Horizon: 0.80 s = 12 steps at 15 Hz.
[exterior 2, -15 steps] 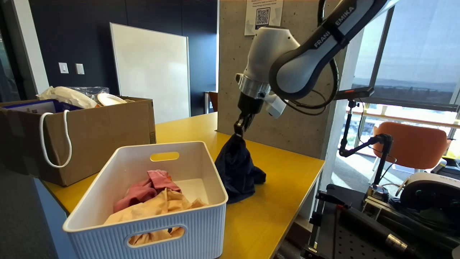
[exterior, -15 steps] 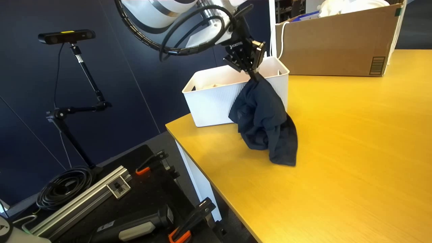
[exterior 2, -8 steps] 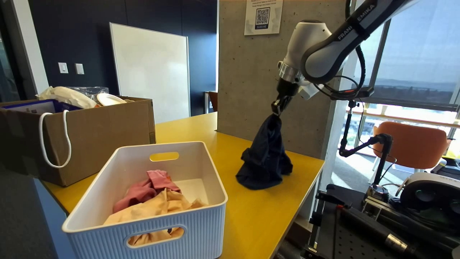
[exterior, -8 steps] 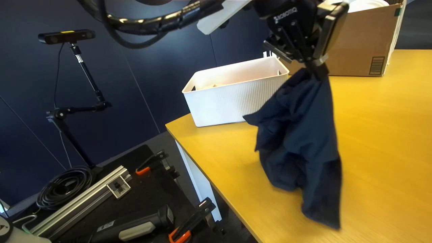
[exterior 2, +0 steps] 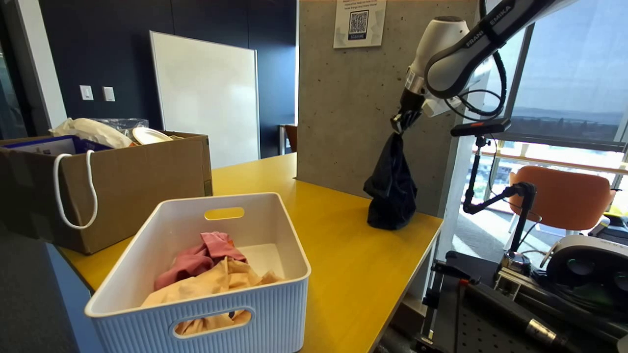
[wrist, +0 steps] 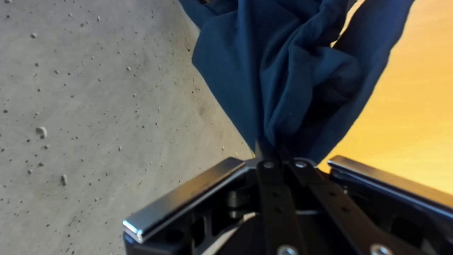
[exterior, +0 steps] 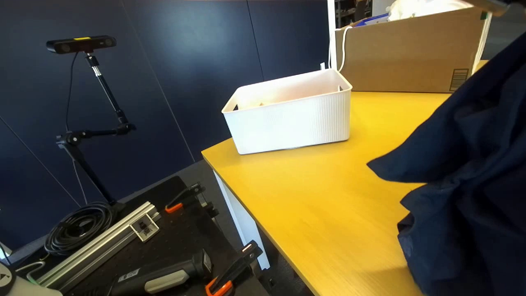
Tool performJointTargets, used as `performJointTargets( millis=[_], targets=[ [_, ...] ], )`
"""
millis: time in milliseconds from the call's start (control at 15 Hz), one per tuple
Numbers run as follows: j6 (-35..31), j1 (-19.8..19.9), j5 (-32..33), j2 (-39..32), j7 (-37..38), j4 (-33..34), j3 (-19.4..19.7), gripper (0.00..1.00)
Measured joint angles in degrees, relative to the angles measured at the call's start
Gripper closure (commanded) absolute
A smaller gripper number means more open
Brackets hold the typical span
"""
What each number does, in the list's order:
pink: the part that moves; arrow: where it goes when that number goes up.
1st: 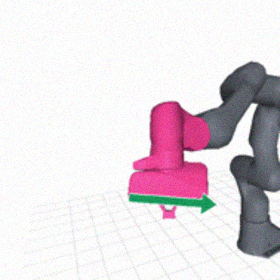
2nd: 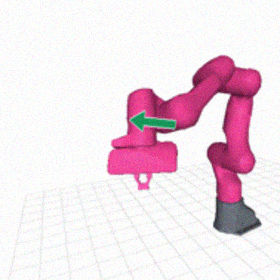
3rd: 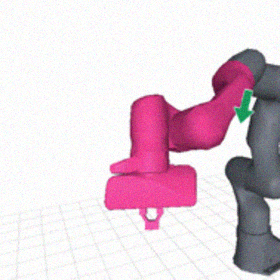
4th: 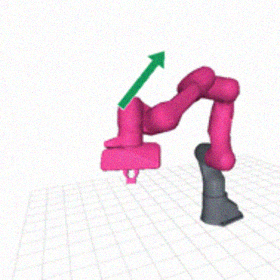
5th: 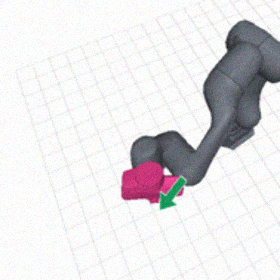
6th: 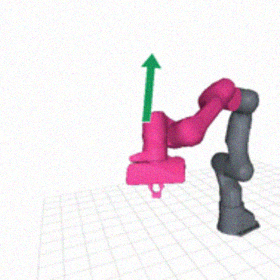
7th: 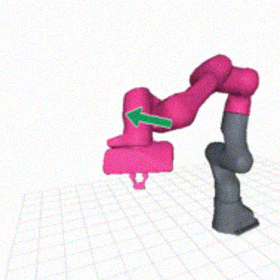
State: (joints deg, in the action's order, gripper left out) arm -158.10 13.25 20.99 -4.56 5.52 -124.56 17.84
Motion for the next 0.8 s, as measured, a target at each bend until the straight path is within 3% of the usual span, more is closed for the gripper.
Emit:
performJointTargets(
  millis=[267, 533, 800],
  targets=[
    [-0.7, -0.5, 2.1, -0.8, 5.0, 3.1, -0.2, 0.99],
    [1.8, -3.7, 1.1, 1.8, 4.5, 1.6, -4.1, 0.99],
    [6.0, -8.6, -10.8, 9.7, -2.1, -2.4, -10.5, 0.99]
  ],
)
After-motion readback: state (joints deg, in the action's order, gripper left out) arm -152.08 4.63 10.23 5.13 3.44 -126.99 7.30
